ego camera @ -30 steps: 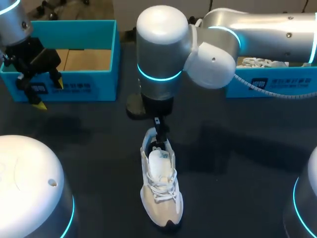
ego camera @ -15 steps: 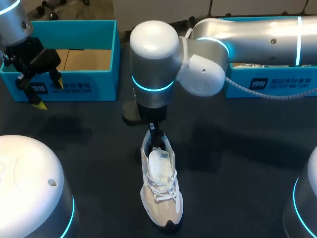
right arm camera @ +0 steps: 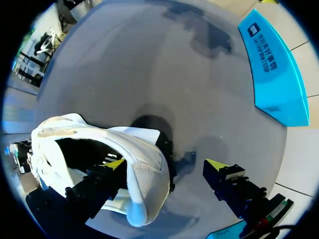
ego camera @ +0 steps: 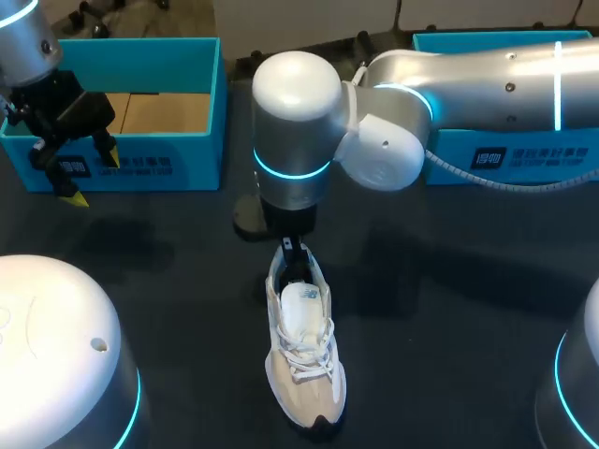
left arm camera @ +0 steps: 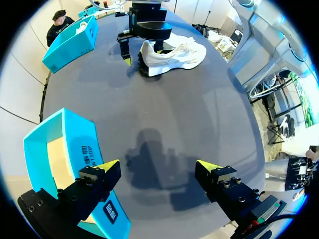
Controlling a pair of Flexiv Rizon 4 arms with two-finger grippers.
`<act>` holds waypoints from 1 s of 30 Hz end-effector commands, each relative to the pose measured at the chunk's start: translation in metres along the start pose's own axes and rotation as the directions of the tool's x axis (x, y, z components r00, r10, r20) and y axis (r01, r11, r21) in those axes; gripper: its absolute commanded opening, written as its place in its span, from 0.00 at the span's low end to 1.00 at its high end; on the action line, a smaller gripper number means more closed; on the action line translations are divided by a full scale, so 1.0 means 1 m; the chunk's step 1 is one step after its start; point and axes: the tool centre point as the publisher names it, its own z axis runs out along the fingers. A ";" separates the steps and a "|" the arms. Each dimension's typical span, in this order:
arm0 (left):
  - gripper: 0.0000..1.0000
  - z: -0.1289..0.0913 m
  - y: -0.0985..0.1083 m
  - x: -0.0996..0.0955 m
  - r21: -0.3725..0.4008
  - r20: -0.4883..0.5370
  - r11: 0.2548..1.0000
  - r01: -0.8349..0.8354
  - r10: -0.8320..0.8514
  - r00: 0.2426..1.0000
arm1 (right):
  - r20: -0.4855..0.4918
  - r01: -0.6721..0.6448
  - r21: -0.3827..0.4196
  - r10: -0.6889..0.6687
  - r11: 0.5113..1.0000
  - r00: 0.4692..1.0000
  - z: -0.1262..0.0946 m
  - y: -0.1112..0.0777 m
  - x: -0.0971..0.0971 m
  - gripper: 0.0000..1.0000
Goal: Take the shoe out of the shoebox, open the shoe tongue, remove and reinsert the insole, then place the shoe into the shoebox
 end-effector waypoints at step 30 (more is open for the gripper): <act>1.00 -0.001 0.000 0.000 -0.001 -0.002 1.000 -0.001 0.001 1.000 | 0.016 -0.156 0.075 0.155 0.985 0.988 -0.003 -0.010 0.002 0.00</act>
